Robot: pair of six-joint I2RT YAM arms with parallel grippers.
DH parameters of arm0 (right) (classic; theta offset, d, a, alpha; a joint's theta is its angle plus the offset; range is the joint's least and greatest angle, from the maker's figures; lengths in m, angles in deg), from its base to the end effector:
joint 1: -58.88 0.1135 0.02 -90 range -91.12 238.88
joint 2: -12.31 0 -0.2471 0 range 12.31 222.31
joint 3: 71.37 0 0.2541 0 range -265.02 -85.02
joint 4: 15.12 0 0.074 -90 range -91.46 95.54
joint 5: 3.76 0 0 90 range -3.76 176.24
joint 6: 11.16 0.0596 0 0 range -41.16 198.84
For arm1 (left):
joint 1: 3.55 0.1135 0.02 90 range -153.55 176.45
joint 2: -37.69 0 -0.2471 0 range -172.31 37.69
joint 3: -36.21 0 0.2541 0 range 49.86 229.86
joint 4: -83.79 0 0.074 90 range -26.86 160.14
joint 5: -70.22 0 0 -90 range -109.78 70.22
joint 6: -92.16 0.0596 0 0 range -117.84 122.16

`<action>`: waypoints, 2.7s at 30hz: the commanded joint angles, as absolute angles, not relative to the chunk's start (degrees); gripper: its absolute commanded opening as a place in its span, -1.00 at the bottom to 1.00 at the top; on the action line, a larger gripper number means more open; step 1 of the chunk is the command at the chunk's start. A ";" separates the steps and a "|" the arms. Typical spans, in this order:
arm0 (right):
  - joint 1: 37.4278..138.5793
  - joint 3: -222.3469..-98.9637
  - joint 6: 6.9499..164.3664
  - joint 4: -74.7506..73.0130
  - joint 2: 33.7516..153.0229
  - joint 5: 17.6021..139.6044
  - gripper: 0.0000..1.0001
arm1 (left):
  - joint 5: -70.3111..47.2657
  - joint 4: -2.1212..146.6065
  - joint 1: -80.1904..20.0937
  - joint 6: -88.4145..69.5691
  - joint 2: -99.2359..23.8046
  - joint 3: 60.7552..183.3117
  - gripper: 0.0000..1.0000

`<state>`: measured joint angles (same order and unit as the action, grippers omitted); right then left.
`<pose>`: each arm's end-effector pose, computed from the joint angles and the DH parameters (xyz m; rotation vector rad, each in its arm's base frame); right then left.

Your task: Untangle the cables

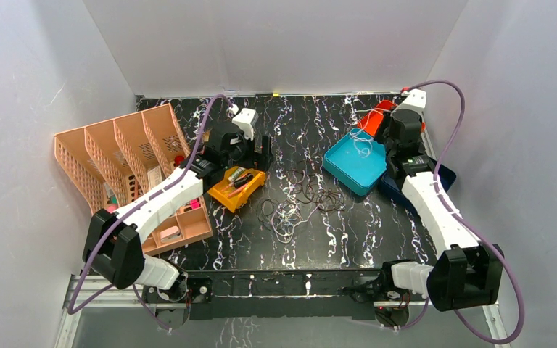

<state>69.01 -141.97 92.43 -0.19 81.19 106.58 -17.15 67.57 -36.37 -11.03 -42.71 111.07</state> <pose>0.3102 0.0344 0.3219 0.3048 1.7606 -0.0225 0.2975 -0.1951 0.2831 0.3705 1.9595 -0.5701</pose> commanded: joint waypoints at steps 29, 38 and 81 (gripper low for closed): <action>62.72 -139.26 119.49 9.91 76.43 153.60 -1.00 | -15.37 66.93 -36.31 -10.76 -43.74 110.76 0.97; 55.54 -135.95 127.11 14.23 80.12 148.11 -1.00 | -14.87 66.82 -36.25 -10.85 -43.97 110.96 0.97; 51.56 -146.04 114.57 7.63 97.25 111.03 0.54 | -14.70 65.92 -36.22 -10.41 -44.14 111.48 0.97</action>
